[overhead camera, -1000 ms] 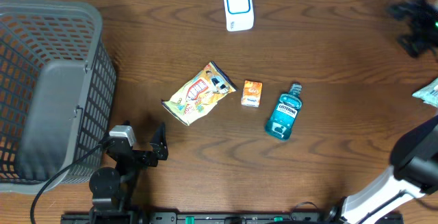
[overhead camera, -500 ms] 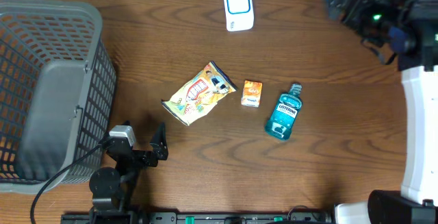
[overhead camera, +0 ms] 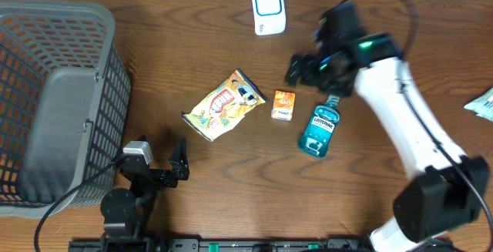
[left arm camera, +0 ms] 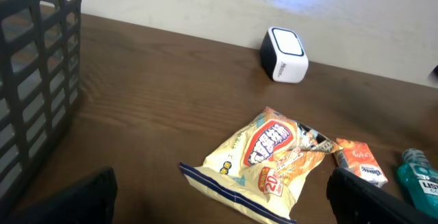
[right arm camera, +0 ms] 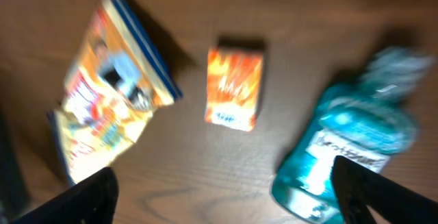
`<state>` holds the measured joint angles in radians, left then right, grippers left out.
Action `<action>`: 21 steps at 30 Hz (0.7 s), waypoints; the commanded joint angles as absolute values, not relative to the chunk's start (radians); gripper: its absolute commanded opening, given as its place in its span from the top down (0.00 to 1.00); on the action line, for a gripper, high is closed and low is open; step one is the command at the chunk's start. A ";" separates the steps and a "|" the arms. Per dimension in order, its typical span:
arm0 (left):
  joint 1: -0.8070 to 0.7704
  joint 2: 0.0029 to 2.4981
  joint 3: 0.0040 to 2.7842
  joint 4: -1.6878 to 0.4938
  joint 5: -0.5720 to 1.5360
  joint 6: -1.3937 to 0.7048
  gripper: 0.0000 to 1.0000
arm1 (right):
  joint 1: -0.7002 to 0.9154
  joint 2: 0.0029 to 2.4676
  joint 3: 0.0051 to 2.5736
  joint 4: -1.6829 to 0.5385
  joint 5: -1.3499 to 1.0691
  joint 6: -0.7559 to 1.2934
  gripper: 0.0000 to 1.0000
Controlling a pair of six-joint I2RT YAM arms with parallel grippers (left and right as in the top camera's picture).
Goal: Scan the item barcode
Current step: 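Lower the right gripper onto the orange box and grasp it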
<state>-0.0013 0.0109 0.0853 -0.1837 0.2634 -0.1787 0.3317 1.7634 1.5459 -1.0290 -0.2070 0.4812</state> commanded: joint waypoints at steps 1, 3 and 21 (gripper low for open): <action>-0.004 0.004 0.065 -0.201 0.276 -0.169 0.02 | 0.371 1.777 1.475 -0.987 -0.200 0.479 0.09; -0.004 0.004 0.065 -0.201 0.276 -0.169 0.02 | 0.374 1.778 1.456 -0.962 -0.195 0.479 0.09; -0.004 0.004 0.065 -0.201 0.276 -0.169 0.02 | 0.344 1.781 1.239 -0.618 -0.223 0.520 0.16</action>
